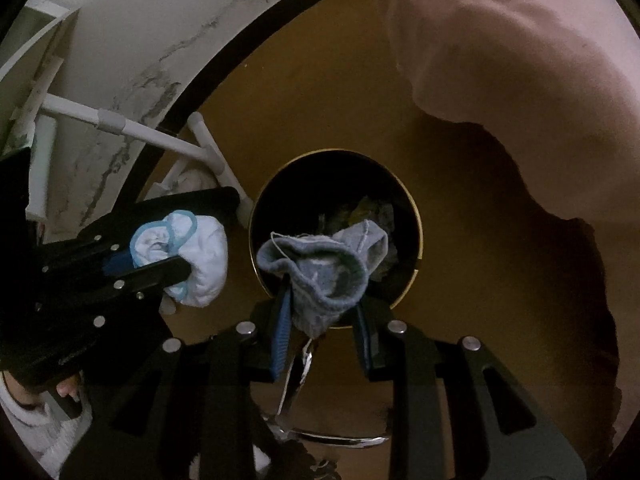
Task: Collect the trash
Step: 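Carry tissue and grey cloth in both tools over the bin, then open both tools to drop tissue and cloth into the bin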
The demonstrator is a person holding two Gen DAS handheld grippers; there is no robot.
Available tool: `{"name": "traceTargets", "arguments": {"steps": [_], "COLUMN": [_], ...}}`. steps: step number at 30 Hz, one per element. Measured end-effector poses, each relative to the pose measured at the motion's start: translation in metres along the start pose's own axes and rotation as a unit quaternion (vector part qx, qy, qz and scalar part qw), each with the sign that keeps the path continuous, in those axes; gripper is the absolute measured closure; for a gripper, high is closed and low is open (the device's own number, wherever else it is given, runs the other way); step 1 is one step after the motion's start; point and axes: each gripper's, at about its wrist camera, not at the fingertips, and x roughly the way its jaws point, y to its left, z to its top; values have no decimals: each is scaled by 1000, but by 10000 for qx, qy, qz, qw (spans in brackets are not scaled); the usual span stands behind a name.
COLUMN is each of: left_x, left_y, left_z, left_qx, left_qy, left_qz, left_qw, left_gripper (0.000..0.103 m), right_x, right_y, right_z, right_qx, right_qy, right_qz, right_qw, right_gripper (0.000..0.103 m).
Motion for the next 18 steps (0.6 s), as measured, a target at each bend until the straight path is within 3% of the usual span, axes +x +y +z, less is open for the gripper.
{"name": "traceTargets", "arguments": {"steps": [7,18], "left_x": [46,111], "left_y": [23,51], "left_z": [5,13], "left_qx": [-238,-673], "left_qy": [496,994], "left_qz": [181,-185], "left_qw": [9983,9926], "left_gripper": [85,85], "right_x": [51,138], "right_y": [-8,-14], "right_z": [22,28], "right_qx": [346,1101], "right_qy": [460,1133], "right_qz": [-59,-153], "right_qw": [9983,9873], "right_gripper": [76,75]}}
